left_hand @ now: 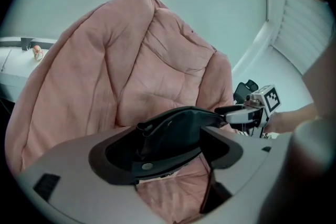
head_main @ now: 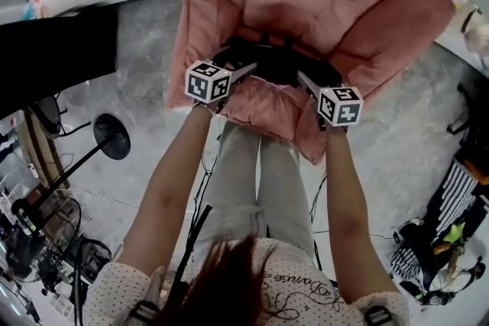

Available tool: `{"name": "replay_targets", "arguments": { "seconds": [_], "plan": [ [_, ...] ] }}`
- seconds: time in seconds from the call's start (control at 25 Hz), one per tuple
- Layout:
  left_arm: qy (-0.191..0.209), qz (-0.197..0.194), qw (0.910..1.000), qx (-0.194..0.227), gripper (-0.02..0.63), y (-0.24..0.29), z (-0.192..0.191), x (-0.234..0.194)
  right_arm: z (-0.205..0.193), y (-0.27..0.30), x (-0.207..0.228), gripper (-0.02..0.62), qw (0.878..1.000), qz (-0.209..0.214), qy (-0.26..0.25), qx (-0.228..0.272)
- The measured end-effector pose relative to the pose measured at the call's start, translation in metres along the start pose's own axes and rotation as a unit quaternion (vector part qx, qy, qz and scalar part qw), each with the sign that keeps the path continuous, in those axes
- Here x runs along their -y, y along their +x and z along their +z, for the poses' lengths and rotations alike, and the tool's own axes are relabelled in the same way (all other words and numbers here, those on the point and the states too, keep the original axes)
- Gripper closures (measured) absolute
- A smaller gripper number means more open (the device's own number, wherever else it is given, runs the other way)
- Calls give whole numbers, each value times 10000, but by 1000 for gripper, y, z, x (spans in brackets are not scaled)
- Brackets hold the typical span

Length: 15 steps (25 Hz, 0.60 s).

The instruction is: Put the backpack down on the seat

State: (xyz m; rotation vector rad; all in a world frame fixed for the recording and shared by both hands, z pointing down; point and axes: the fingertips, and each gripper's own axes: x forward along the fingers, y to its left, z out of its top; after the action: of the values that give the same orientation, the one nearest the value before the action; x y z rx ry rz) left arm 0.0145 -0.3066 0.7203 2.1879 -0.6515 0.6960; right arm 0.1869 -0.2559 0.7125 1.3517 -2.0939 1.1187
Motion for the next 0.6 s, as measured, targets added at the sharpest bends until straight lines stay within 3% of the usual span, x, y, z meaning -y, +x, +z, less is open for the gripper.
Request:
{"name": "replay_targets", "arguments": {
  "seconds": [0.36,0.6],
  "plan": [
    [-172,66,9998,-111,244,-15,-3,3,20,-24,-15,207,9997,58,-113,218],
    [-551,-7,9985,49,241,-26,-4,11,25,-37,-17,207,9995,81,-117,270]
  ]
}}
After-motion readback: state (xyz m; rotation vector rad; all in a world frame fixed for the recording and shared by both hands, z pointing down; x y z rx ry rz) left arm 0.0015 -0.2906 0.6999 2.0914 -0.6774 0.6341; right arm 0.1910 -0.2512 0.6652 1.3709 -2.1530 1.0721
